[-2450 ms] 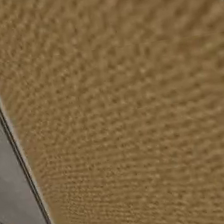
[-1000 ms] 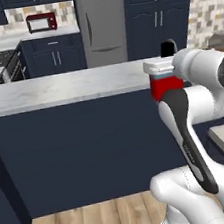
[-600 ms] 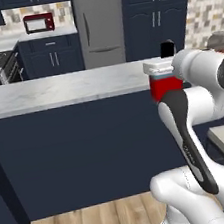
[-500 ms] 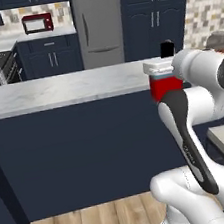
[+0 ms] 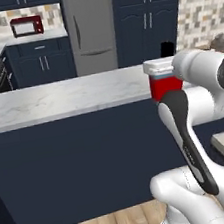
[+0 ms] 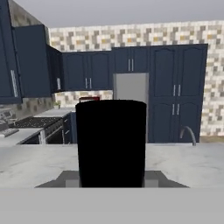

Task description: Open the cabinet directly in front. Then move the liquor and the cup to the dining counter with the jar on it.

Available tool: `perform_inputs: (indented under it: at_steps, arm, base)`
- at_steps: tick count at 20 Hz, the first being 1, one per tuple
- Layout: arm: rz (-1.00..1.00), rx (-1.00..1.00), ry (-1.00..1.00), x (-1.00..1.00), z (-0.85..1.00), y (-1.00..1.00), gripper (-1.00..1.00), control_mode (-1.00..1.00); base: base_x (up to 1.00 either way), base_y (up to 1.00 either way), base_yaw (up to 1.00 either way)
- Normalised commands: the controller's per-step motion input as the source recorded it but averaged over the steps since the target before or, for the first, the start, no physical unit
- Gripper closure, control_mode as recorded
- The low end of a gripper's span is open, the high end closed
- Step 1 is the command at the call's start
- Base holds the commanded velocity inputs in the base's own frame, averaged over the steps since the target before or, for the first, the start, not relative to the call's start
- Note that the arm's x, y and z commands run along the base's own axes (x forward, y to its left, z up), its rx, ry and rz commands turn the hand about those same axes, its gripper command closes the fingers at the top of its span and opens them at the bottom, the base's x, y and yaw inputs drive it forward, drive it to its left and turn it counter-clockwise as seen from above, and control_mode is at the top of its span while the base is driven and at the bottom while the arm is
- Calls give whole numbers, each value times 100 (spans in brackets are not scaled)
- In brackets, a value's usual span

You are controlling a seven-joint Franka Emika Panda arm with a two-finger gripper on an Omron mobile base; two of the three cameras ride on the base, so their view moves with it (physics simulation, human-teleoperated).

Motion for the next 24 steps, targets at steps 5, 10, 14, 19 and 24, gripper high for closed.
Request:
perform_inputs:
  at_steps: [5, 10, 14, 19, 24]
  arm:
    - [0, 0, 0, 0, 0, 0, 100, 100]
    - [-2, 1, 0, 4, 8, -11, 100, -100]
    - [-2, 1, 0, -2, 4, -46, 100, -100]
    - [-13, -3, -2, -15, -17, -54, 100, -100]
    - [-19, -7, -6, 0, -19, -19, 100, -100]
  base:
    - [71, 0, -1]
    - [20, -1, -2]
    - [0, 0, 0]
    - [0, 0, 0]
    - [0, 0, 0]
